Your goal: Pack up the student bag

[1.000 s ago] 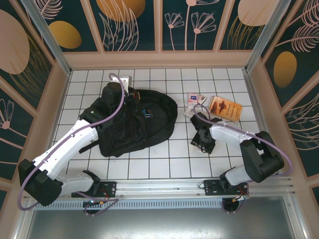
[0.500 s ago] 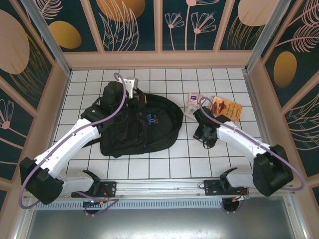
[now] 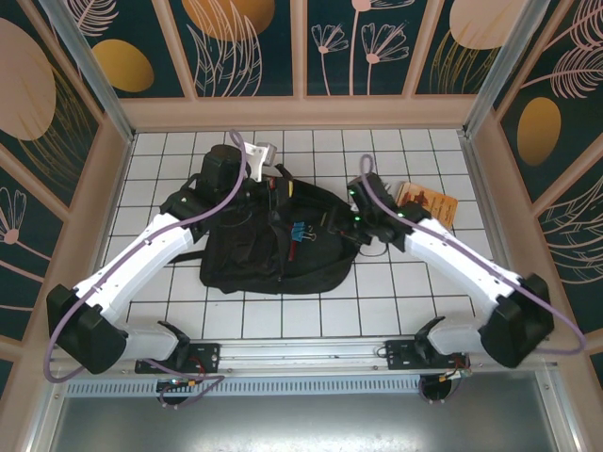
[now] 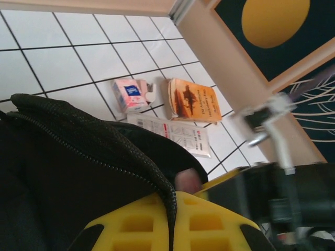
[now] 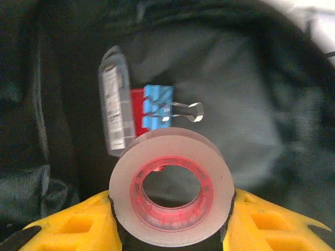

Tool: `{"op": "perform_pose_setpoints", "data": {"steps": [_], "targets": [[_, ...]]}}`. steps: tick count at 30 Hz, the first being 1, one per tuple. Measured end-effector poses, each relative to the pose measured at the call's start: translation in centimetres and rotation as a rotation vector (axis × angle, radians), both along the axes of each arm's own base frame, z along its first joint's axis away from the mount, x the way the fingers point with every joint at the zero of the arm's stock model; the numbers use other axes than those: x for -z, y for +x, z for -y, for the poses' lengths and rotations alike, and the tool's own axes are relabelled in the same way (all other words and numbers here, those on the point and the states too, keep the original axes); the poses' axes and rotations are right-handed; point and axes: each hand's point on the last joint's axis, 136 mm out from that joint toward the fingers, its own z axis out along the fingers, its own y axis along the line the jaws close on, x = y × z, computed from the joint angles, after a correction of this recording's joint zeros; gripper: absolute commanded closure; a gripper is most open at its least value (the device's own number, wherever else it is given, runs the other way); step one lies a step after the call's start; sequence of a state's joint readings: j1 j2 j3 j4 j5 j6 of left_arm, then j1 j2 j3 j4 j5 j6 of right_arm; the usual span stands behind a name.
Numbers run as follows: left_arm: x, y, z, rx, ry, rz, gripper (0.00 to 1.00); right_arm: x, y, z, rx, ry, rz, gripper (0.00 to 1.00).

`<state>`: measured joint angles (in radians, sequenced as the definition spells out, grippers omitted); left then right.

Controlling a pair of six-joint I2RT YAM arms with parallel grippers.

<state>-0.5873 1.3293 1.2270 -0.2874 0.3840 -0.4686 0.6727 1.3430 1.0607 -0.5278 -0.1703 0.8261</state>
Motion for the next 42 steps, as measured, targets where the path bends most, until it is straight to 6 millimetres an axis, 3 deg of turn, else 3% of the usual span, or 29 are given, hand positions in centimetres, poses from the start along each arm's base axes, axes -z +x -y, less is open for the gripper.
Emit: {"op": "perform_pose_setpoints", "data": {"steps": [5,10,15,24,29,31,34,39,42], "targets": [[-0.7,-0.7,0.6,0.039,-0.039,-0.018,1.0,3.3,0.6,-5.0,-0.073,0.039,-0.094,0.52],[-1.3,-1.2,1.0,0.07,-0.068,-0.03,1.0,2.7,1.2,-9.3,-0.114,0.102,-0.114,0.44],[-2.2,-1.7,0.9,0.085,-0.088,-0.02,1.0,1.7,2.3,-11.0,-0.093,0.164,-0.128,0.31],[-3.6,-1.6,0.8,0.08,-0.102,0.01,1.0,1.3,2.6,-11.9,-0.095,0.2,-0.131,0.28],[-3.5,-1.2,0.2,0.04,-0.076,0.025,1.0,0.9,2.7,-11.1,-0.115,0.141,-0.062,0.3],[-3.3,-0.8,-0.1,0.015,-0.065,0.029,1.0,-0.3,2.5,-10.5,-0.126,0.127,-0.016,0.32],[-2.2,-0.6,-0.3,-0.003,-0.049,0.016,1.0,-3.7,2.1,-8.9,-0.131,0.139,0.077,0.33],[0.7,0.0,-0.7,-0.042,-0.002,-0.017,1.0,-8.2,2.4,-3.8,-0.063,0.145,0.192,0.35],[1.2,0.8,-1.6,-0.108,0.029,-0.002,1.0,-8.6,4.7,0.6,0.055,0.097,0.215,0.36]]}}
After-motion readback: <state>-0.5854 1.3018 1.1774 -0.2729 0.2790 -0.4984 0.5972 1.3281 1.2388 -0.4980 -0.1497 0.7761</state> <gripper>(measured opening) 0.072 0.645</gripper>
